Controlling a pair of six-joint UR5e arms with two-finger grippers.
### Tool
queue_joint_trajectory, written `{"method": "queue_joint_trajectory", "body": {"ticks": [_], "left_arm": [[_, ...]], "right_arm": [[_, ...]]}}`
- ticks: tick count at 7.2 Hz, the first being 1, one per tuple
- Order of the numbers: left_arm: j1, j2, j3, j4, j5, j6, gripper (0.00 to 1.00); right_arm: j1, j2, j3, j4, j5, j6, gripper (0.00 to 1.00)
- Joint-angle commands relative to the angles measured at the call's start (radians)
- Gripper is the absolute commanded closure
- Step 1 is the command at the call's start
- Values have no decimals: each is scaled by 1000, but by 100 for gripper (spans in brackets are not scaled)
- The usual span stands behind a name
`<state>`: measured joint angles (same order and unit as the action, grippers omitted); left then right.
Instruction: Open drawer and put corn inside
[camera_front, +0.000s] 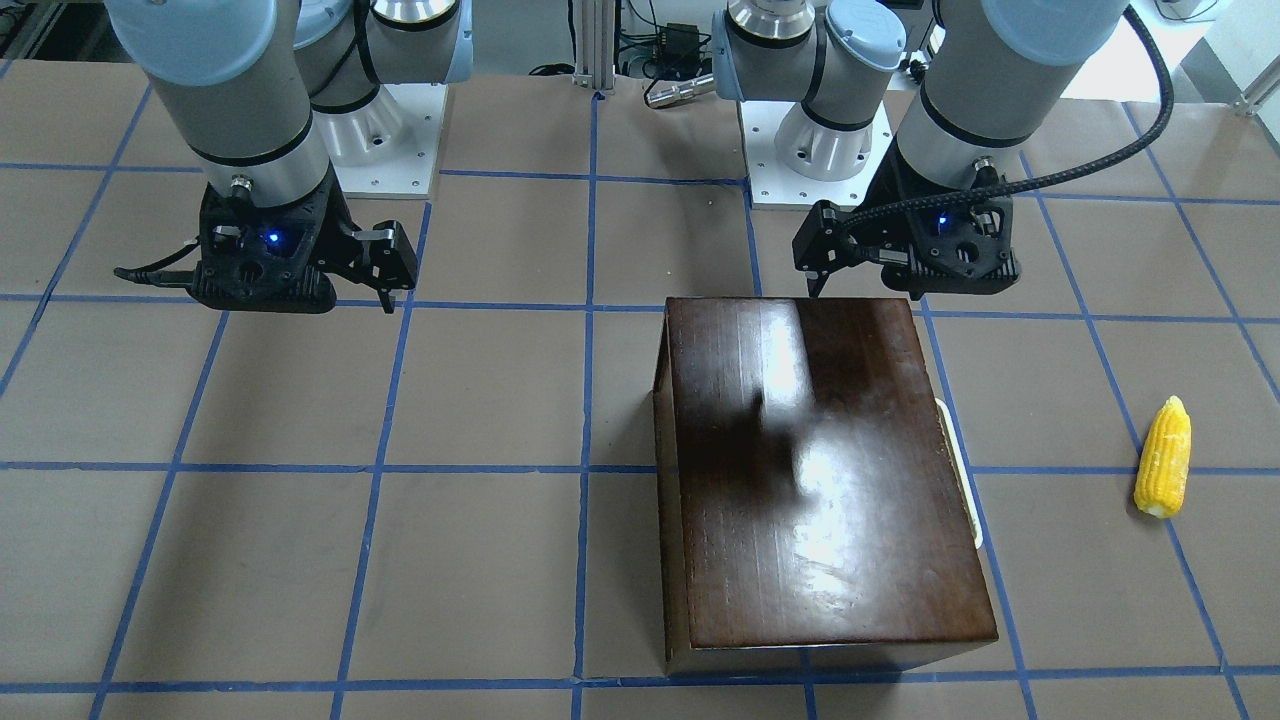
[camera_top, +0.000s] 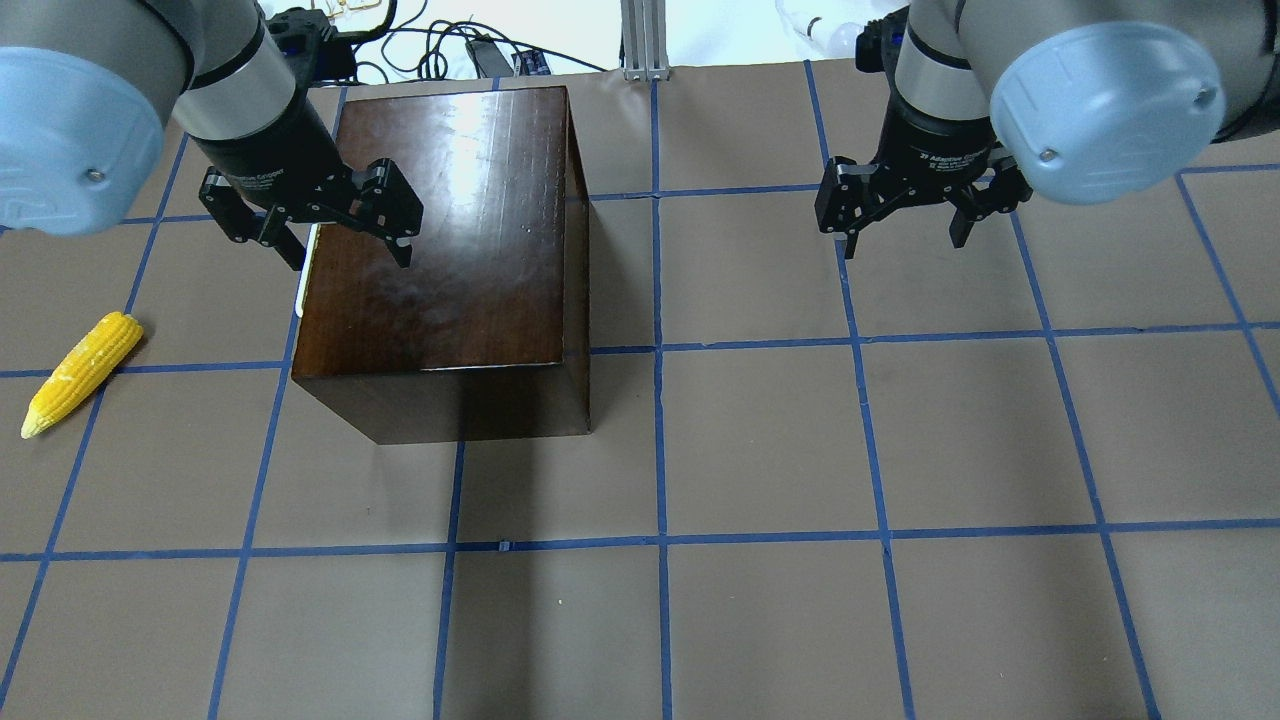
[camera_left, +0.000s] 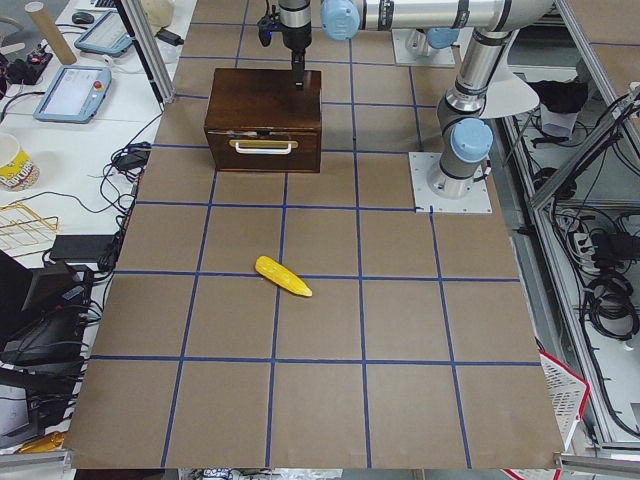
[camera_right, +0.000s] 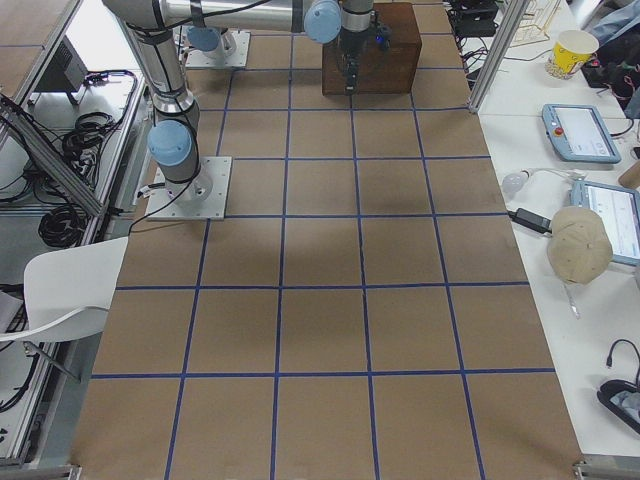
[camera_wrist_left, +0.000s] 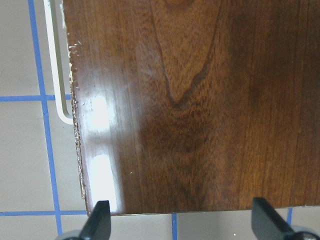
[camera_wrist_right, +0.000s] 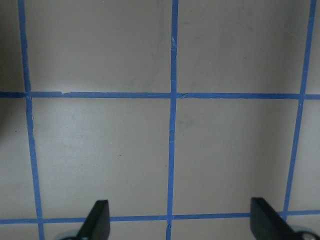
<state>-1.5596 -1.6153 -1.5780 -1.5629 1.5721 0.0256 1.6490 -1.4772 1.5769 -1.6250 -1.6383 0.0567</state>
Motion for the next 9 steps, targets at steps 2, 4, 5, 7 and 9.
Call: {"method": "queue_joint_trajectory", "body": {"ticks": [2, 4, 5, 7, 9], "left_arm": [[-2, 0, 1, 1, -1, -1, 0], [-2, 3, 3, 0, 3, -3, 0], [-2, 3, 1, -2, 0, -3, 0], [-2, 14, 1, -12, 3, -3, 0], [-2, 35, -2, -42, 3, -3, 0]], "right_arm": [[0, 0, 0, -1, 0, 0, 0], [0, 0, 0, 0, 0, 0, 0], [0, 0, 0, -1, 0, 0, 0], [0, 0, 0, 0, 0, 0, 0], [0, 0, 0, 0, 0, 0, 0]]}}
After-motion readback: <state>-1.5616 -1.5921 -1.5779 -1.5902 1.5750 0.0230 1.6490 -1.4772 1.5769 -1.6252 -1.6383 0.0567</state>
